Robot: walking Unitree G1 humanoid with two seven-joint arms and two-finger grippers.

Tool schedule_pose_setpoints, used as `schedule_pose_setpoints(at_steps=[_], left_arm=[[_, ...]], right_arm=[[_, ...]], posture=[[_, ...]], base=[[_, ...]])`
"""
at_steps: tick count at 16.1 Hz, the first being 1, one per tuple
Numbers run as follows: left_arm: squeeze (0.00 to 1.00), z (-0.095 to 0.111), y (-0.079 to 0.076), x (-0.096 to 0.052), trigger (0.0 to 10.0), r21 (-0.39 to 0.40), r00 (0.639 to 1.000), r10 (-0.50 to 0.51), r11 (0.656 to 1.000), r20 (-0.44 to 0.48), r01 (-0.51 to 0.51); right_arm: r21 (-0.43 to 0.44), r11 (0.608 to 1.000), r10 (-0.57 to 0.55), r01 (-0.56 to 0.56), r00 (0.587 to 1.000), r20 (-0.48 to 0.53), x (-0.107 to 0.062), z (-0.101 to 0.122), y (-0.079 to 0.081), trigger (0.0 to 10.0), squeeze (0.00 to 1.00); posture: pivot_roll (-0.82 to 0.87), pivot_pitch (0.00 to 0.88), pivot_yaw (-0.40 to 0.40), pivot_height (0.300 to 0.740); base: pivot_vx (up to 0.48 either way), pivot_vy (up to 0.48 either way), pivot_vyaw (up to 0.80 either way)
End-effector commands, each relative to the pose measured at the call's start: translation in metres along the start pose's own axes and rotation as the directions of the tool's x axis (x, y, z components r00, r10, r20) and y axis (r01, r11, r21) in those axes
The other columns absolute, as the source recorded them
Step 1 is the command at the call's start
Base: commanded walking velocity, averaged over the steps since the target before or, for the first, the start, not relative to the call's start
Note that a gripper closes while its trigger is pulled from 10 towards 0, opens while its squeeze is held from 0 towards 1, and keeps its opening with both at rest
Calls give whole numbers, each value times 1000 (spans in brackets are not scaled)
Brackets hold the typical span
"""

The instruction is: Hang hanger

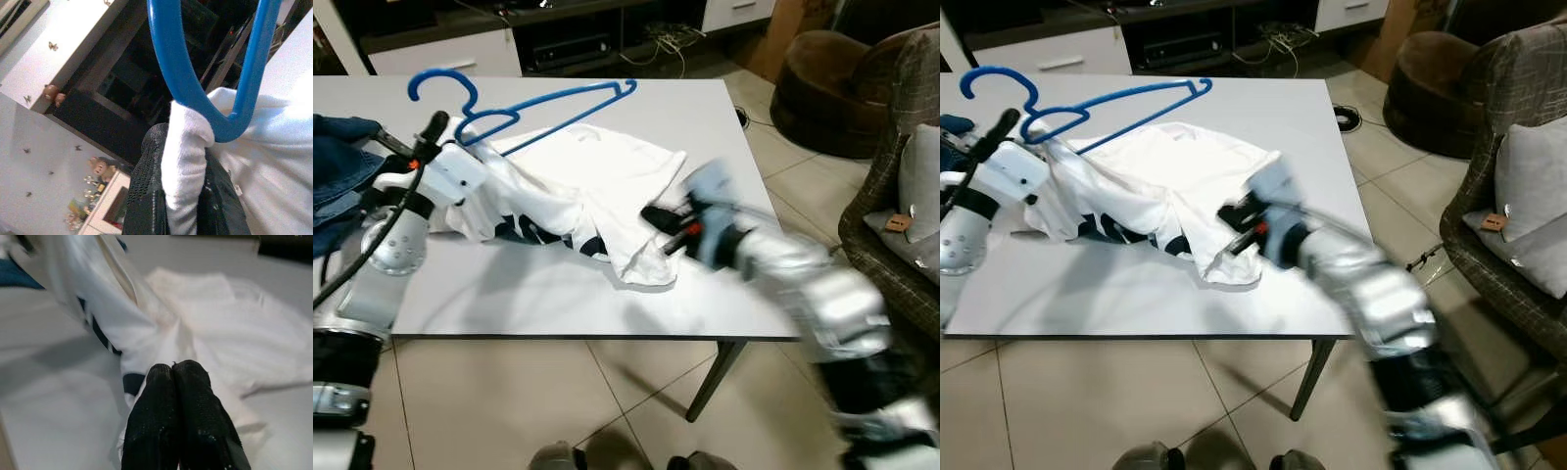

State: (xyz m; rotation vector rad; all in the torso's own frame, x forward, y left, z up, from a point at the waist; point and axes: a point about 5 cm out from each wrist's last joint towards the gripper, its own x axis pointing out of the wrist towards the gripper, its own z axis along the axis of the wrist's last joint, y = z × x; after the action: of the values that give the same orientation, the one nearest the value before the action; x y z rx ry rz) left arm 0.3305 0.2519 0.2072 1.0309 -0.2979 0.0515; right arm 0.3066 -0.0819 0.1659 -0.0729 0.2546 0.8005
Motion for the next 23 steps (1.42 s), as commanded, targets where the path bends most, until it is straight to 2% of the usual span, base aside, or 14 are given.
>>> schedule_pose_setpoints(at_steps=[1, 2, 3, 4, 8, 11, 12, 13, 14, 15, 16, 17, 19, 23], left_arm=[[0, 4, -4, -2, 10000, -11, 1000, -20, 1000, 15, 20], [0, 5, -7, -3, 10000, -18, 999, -29, 999, 17, 29], [0, 6, -13, -5, 10000, -26, 999, -47, 999, 20, 48], [0, 8, -17, -7, 10000, -32, 998, -58, 998, 23, 58], [0, 8, -27, -16, 10000, -50, 997, -80, 995, 9, 81], [0, 7, -27, -19, 10000, -55, 997, -80, 995, -4, 80], [0, 7, -27, -19, 10000, -56, 997, -79, 995, -5, 79], [0, 8, -27, -19, 10000, -57, 997, -79, 995, -6, 78], [0, 8, -27, -19, 10000, -58, 997, -77, 995, -6, 77], [0, 8, -28, -18, 10000, -58, 997, -77, 995, -6, 77], [0, 9, -28, -18, 10000, -59, 997, -77, 995, -6, 76], [0, 10, -28, -17, 10000, -61, 997, -77, 995, -5, 77], [0, 10, -28, -17, 10000, -60, 997, -80, 995, -4, 79], [0, 7, -26, -19, 10000, -52, 997, -77, 996, -12, 77]], right_arm=[[-21, 1000, -11, 11, 1000, -2, 7, 0, 0, 10000, 0], [-17, 1000, 2, -2, 1000, -3, 13, -1, 3, 10000, 251], [-7, 1000, 24, -24, 1000, -9, 22, -1, 9, 10000, 1000], [-3, 999, 49, -49, 999, -15, 28, -2, 14, 10000, 1000], [-48, 999, 15, -20, 995, -94, 49, -17, 16, 10000, 1000], [-50, 998, 18, -25, 988, -151, 53, -30, 18, 10000, 1000], [-53, 999, 1, -10, 984, -177, 54, -37, 17, 10000, 957], [-56, 998, -37, 26, 978, -206, 54, -45, 12, 10000, 0], [-51, 997, -73, 63, 971, -226, 54, -50, 8, 10000, 0], [-50, 996, -85, 75, 969, -234, 54, -52, 6, 8275, 0], [-52, 994, -109, 99, 964, -244, 53, -54, 2, 1804, 0], [-55, 991, -132, 122, 960, -248, 52, -56, -2, 0, 0], [-38, 992, -127, 122, 964, -233, 48, -54, -7, 0, 0], [-28, 992, -128, 124, 965, -227, 28, -56, -25, 0, 0]], posture=[[-43, 37, 21, 740], [-43, 38, 21, 740], [-43, 38, 21, 740], [-35, 38, 20, 740], [-16, 39, 6, 740], [-16, 42, 4, 740], [-18, 43, 4, 740], [-19, 44, 4, 740], [-19, 44, 4, 740], [-19, 44, 4, 740], [-19, 44, 4, 740], [-19, 44, 4, 740], [-24, 44, 10, 740], [-22, 43, 10, 740]], base=[[0, 0, 0], [0, 0, 0], [0, 0, 0], [0, 0, 0], [0, 0, 0], [0, 0, 0], [0, 0, 0], [0, 0, 0], [0, 0, 0], [0, 0, 0], [0, 0, 0], [0, 0, 0], [0, 0, 0], [0, 0, 0]])
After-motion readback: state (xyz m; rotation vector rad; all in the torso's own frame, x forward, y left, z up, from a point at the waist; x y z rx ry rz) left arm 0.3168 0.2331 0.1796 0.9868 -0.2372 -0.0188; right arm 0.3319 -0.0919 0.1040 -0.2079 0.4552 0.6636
